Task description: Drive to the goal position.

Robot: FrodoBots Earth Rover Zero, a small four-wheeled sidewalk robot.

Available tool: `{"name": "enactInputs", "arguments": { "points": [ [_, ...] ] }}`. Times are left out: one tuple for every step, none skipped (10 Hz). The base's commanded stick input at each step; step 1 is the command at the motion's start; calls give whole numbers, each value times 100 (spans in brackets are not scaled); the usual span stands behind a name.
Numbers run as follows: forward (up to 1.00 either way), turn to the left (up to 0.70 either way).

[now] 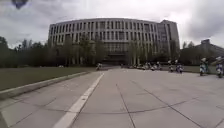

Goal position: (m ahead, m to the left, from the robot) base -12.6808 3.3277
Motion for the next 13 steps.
{"name": "enactInputs", "arguments": {
  "points": [
    [70, 0],
    [70, 0],
    [70, 0],
    [70, 0],
    [70, 0],
    [70, 0],
    [70, 0],
    [70, 0],
    [70, 0],
    [70, 0],
    [70, 0],
    [70, 0],
    [70, 0]
  ]
}}
